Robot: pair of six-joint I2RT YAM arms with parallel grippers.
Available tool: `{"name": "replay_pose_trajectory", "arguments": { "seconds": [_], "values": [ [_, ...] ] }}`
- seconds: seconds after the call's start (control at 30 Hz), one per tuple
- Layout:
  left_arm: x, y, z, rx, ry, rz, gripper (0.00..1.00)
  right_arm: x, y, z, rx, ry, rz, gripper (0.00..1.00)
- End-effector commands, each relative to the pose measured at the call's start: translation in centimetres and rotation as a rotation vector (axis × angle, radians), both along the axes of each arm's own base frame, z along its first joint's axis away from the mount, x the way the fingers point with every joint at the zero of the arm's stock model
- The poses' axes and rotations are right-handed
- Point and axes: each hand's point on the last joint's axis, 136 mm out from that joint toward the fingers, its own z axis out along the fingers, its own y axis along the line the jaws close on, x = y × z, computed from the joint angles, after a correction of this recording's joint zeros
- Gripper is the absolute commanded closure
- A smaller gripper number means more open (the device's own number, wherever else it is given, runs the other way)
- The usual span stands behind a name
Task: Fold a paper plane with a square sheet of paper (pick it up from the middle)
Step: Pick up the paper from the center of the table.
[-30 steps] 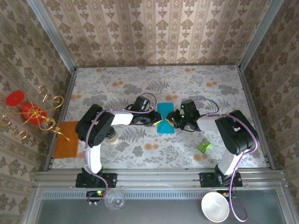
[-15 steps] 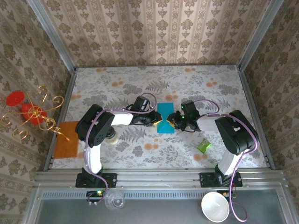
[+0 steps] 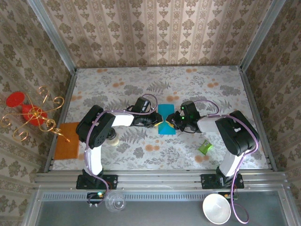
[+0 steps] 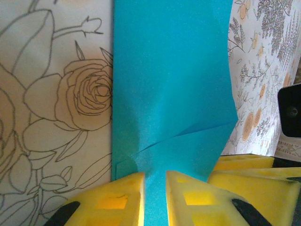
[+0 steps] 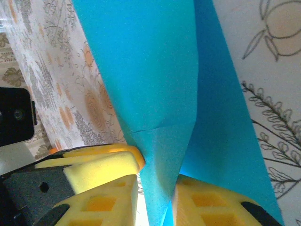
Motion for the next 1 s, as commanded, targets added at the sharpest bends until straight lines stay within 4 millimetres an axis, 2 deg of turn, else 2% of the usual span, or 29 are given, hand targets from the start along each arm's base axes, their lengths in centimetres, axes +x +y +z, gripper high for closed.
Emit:
{"name": "replay_pose_trajectory", "arguments": {
  "seconds": [0.0,0.27,0.4,0.47,0.57,0.63,0.8,0.97],
  "values": [
    [-1.6,1.1,-1.6,0.039,0.087,0.002,0.79,-0.4,0.5,-0.7,0.001,0.002,0.031,0.74],
    [-1.4,1.1,-1.1,0.035,0.074,-0.001,0.79,-0.2,0.8,-1.7,-0.019,0.003,0.053,0.79],
    [-1.1,1.1,0.0,0.017,0.052,-0.001,0.79,0.1,0.7,-1.0,-0.031,-0.039,0.058,0.86],
    [-0.7,1.3,1.1,0.001,0.028,0.008,0.78,0.3,0.5,-0.1,-0.037,-0.079,0.059,0.90],
    [-0.2,2.2,3.0,-0.024,-0.016,0.033,0.74,0.7,0.3,2.0,-0.026,-0.163,0.061,0.92],
    [-0.1,2.9,4.3,-0.039,-0.043,0.051,0.69,0.9,0.5,4.0,0.002,-0.236,0.070,0.94],
    [-0.7,4.3,6.5,-0.079,-0.085,0.075,0.40,0.8,1.2,9.2,0.115,-0.372,0.102,0.93],
    [-1.7,3.6,10.2,-0.197,-0.139,0.055,0.22,0.5,2.2,12.9,0.242,-0.439,0.126,0.93]
  ]
}}
